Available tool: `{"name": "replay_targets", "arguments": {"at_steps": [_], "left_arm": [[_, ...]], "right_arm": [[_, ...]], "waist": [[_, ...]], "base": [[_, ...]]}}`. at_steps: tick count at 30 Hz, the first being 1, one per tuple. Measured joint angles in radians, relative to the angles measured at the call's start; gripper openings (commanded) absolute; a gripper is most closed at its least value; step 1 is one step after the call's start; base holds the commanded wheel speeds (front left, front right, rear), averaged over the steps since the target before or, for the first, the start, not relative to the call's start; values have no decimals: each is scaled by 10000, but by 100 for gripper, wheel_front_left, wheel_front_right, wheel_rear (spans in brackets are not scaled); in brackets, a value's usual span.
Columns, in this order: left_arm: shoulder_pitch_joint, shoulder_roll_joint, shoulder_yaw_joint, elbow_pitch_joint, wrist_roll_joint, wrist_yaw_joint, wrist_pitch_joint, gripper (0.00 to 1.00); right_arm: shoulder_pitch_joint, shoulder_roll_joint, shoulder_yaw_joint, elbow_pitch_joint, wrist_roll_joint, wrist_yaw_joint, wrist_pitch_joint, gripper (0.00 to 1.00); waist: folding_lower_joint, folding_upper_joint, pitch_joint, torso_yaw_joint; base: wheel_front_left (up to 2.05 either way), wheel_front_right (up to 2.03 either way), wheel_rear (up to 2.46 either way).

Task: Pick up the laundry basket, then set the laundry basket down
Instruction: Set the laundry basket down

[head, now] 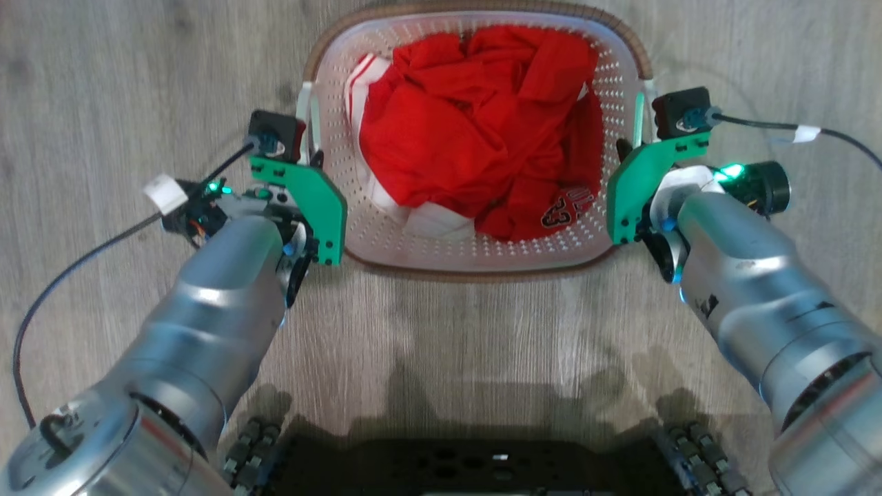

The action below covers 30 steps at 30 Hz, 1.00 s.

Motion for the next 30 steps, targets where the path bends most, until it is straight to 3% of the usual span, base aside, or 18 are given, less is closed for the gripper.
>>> {"name": "replay_targets", "arguments": {"at_steps": [14, 30], "left_arm": [[-702, 0, -171, 2, -104, 127, -203, 0], [-809, -2, -441, -12, -316, 165, -291, 0]], "right_arm": [[-502, -6, -1239, -25, -1258, 0, -4, 0], [-465, 40, -2395, -40, -2383, 2, 17, 0]], "waist": [[-3, 0, 1046, 129], [-3, 0, 1139, 80]], "base": [[0, 0, 0], [0, 0, 0]]}}
